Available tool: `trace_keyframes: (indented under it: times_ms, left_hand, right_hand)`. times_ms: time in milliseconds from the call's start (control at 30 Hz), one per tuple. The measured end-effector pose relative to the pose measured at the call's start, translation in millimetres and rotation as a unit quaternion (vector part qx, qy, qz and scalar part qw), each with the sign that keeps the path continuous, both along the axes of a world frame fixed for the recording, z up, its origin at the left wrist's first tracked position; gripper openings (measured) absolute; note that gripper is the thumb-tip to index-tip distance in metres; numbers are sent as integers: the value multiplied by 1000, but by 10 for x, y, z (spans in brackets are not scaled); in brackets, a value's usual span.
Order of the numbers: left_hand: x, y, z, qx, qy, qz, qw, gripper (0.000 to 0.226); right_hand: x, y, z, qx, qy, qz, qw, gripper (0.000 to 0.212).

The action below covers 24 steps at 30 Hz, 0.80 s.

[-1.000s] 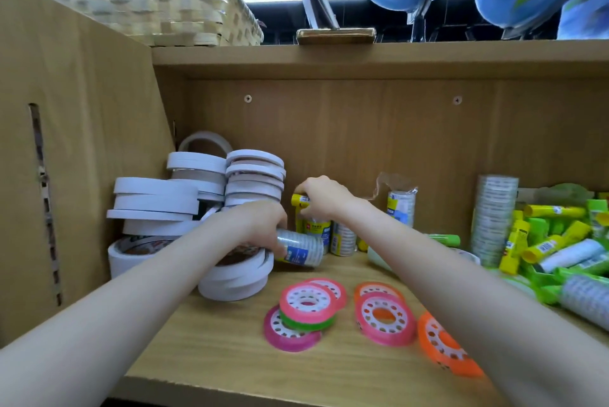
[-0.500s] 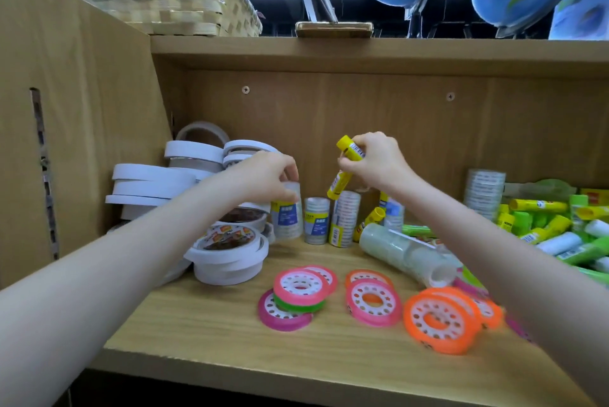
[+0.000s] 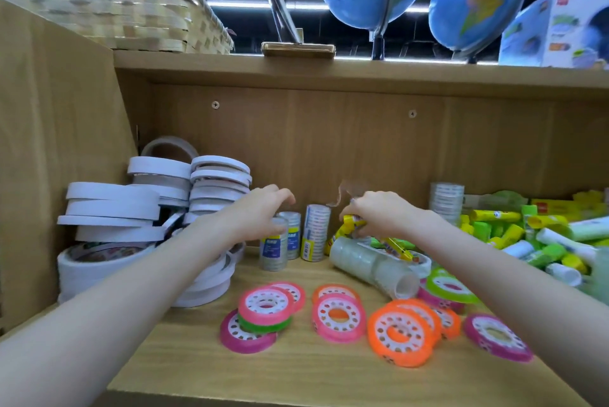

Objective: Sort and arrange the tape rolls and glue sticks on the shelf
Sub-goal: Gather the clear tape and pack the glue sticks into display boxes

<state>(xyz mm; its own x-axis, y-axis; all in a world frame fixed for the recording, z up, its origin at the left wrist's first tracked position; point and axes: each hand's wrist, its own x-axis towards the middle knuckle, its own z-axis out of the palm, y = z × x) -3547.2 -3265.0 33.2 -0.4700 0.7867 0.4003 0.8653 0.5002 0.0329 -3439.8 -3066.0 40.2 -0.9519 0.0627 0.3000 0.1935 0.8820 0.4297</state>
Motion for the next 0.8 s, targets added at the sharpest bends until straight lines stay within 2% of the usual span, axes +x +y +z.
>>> trace_keyframes:
  times_ms: [167,267,433,567,700,800]
  left_hand:
    - [70,-112,0,56,31,-29,998,35]
    - [123,-135,-23,74,42,-43,995,31]
    - [282,-16,18,115,36,-75,990,28]
    - [482,257,-29,52,-9,-141,989,37]
    - [660,556,-136,-62,-30,-172,983,66]
    - [783,774,-159,-25,-28,-179,983,41]
  right_hand:
    - [-98,-71,-77,2,38,8,999,13]
    - [-26,-15,22,-139,82,19,987,23]
    - [450,194,379,-335,179,62,923,16]
    - [919,503,533,-415,205,13,887,16]
    - [1354,807,619,-404,201,-45,891,14]
    - [1619,1011,621,-410,199,-73,887,14]
